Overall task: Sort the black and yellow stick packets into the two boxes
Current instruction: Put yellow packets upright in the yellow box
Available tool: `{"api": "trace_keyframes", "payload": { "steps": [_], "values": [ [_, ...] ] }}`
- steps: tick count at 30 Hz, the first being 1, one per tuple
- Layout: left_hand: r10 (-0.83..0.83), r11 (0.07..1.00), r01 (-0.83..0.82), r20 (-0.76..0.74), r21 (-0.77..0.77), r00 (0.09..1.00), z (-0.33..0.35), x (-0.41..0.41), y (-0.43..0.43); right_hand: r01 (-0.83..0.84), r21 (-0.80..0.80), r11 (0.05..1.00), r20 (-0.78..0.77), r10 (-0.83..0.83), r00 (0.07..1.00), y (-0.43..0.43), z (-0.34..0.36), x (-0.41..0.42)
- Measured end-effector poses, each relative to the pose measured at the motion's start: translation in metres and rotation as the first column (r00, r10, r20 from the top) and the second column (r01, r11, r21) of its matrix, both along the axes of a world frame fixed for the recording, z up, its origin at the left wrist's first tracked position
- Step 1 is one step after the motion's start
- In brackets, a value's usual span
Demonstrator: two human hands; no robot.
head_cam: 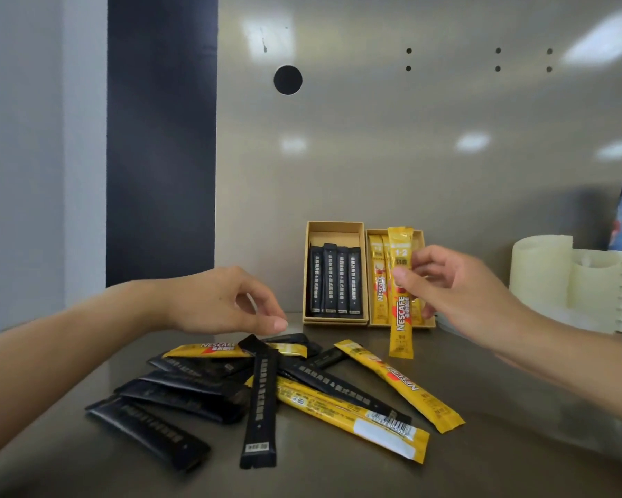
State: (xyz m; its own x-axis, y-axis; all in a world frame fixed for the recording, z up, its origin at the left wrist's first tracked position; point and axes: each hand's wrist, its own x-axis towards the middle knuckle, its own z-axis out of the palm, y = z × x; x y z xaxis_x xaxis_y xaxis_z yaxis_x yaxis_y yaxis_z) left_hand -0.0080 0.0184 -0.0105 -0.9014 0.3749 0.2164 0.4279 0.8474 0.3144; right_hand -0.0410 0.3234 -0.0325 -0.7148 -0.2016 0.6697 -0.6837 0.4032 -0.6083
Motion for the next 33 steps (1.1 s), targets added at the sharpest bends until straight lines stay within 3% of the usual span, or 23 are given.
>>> {"api": "trace_keyframes", "payload": {
  "steps": [5,9,19,28,33],
  "values": [
    [0.007,1.000,-0.002,0.188,-0.030,0.982,0.005,0.007,-0.006,-0.020,0.014,1.000,0.017,0.020,1.000,-0.002,-0.008,-0.005],
    [0.027,0.999,-0.018,0.245,-0.038,0.969,0.002,0.005,-0.006,-0.036,-0.007,0.999,0.024,0.036,0.999,-0.004,-0.011,-0.005],
    [-0.030,0.998,0.025,0.101,0.054,0.994,-0.018,-0.010,0.017,-0.121,-0.038,0.992,-0.003,0.121,0.993,-0.007,-0.011,0.000],
    [-0.012,1.000,0.013,-0.061,0.016,0.998,-0.029,-0.013,0.032,0.014,0.059,0.998,-0.027,-0.013,1.000,-0.002,-0.013,-0.010],
    [-0.012,1.000,0.012,-0.062,-0.011,0.998,-0.028,-0.012,0.033,0.170,-0.051,0.984,-0.106,-0.175,0.979,0.017,0.004,-0.023]
  ]
}}
